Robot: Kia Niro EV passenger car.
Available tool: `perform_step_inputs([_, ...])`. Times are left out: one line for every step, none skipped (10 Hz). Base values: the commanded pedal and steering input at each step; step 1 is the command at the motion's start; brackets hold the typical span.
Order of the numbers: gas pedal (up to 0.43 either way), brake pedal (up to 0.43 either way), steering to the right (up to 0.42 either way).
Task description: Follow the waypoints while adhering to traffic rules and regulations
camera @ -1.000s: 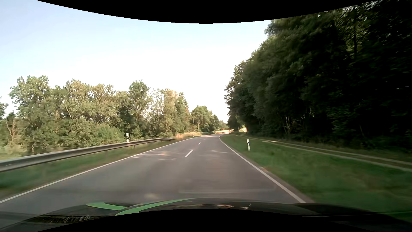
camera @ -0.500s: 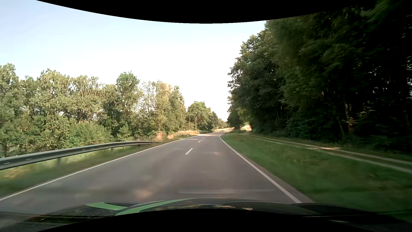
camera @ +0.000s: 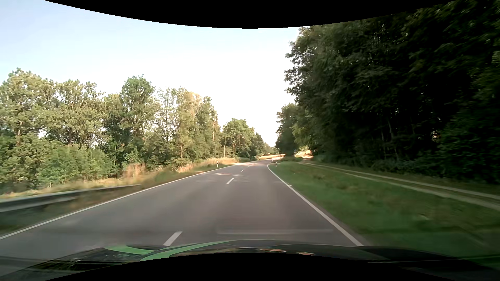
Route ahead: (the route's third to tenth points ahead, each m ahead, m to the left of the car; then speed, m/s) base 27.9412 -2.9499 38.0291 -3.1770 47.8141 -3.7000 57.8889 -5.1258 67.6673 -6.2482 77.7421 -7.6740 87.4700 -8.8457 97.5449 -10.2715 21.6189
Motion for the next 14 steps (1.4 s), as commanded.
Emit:
perform_step_inputs([0.000,0.165,0.005])
perform_step_inputs([0.000,0.159,0.005])
perform_step_inputs([0.000,0.159,0.006])
perform_step_inputs([0.000,0.152,0.006])
perform_step_inputs([0.000,0.134,0.006])
perform_step_inputs([0.000,0.122,0.005])
perform_step_inputs([0.000,0.116,0.005])
perform_step_inputs([0.000,0.110,0.005])
perform_step_inputs([0.000,0.110,0.006])
perform_step_inputs([0.000,0.110,0.006])
perform_step_inputs([0.000,0.104,0.008])
perform_step_inputs([0.000,0.098,0.009])
perform_step_inputs([0.000,0.085,0.010])
perform_step_inputs([0.000,0.079,0.011])
